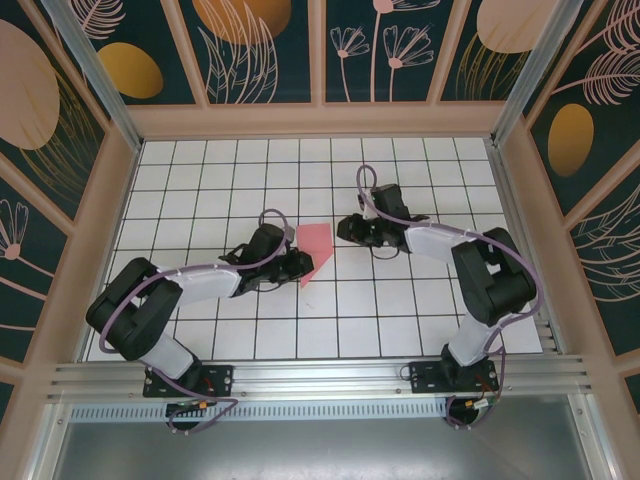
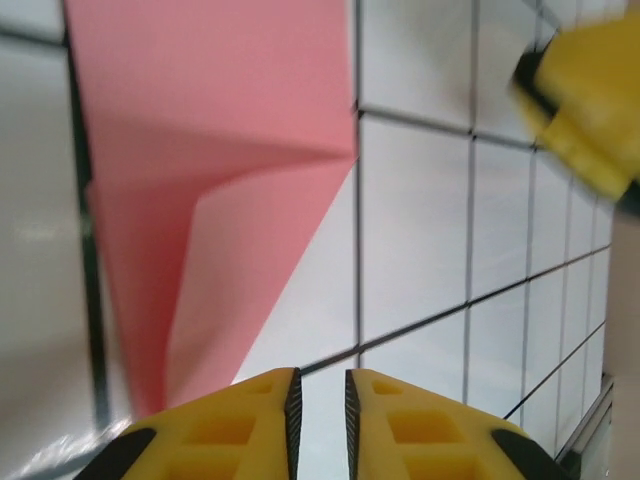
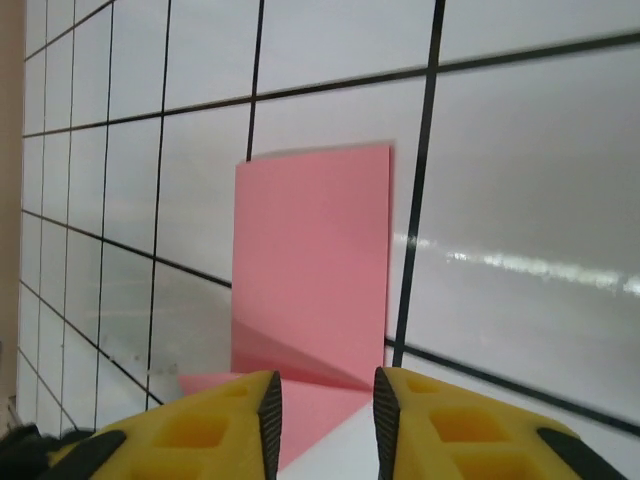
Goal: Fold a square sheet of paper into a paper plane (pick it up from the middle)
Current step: Third fold the triangle at the center of the table, then fourth fold the wing at the center of the table.
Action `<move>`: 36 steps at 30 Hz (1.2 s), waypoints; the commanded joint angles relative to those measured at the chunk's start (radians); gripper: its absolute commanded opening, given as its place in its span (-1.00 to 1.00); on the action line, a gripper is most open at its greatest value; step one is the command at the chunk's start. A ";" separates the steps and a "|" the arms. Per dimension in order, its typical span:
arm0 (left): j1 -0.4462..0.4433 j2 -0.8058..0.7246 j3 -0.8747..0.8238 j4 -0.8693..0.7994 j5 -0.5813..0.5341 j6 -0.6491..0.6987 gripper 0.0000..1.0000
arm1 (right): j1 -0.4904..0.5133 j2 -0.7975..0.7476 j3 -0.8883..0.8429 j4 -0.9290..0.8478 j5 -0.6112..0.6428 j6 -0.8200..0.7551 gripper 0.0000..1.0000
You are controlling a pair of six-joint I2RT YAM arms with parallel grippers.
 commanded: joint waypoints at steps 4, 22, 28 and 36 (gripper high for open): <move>0.000 0.052 0.070 0.020 -0.136 0.033 -0.56 | 0.026 -0.041 -0.082 0.091 -0.011 0.119 -0.07; 0.030 0.178 0.100 -0.051 -0.249 0.034 -0.73 | 0.099 0.076 -0.009 0.072 -0.018 0.180 0.03; 0.034 0.189 0.095 -0.050 -0.238 0.034 -0.74 | 0.116 0.109 0.020 0.059 -0.024 0.182 -0.01; 0.042 0.199 0.086 -0.051 -0.232 0.033 -0.74 | 0.122 0.129 0.053 -0.013 0.058 0.182 -0.01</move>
